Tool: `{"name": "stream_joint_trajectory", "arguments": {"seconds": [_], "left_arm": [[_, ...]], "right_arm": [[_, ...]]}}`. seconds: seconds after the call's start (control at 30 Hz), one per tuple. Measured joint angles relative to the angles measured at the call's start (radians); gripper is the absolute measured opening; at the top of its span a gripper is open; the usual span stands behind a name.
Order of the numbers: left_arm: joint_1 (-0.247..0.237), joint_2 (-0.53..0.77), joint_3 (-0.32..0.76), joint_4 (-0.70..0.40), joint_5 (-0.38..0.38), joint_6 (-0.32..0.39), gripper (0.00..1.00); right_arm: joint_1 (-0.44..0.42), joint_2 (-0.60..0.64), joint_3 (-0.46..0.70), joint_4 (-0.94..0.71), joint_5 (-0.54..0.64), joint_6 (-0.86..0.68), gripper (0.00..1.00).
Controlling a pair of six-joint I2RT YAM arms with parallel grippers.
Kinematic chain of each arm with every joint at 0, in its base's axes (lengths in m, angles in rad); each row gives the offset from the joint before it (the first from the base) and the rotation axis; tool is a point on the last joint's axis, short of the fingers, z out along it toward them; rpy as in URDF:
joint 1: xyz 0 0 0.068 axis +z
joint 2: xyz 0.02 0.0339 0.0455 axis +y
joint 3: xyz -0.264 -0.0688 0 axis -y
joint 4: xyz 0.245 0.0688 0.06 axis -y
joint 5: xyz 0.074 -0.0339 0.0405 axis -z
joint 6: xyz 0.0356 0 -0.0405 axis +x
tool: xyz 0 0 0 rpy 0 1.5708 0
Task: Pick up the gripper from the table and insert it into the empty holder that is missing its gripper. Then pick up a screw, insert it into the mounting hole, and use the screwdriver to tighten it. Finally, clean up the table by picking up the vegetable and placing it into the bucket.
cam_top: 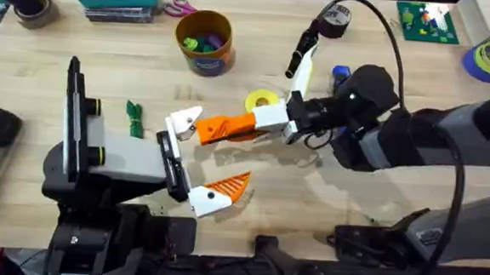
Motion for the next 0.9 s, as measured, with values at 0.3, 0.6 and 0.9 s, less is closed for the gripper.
{"name": "stream_joint_trajectory", "arguments": {"seconds": [0.3, 0.6, 0.9], "left_arm": [[0.000, 0.000, 0.000, 0.000, 0.000, 0.000, 0.985], [0.000, 0.000, 0.000, 0.000, 0.000, 0.000, 0.986], [0.000, 0.000, 0.000, 0.000, 0.000, 0.001, 0.986]], "right_arm": [[0.000, 0.000, 0.000, -0.002, 0.004, 0.001, 0.008], [0.001, 0.000, 0.002, -0.048, 0.004, 0.004, 0.008], [0.001, 0.000, 0.002, -0.003, 0.008, 0.004, 0.008]]}}
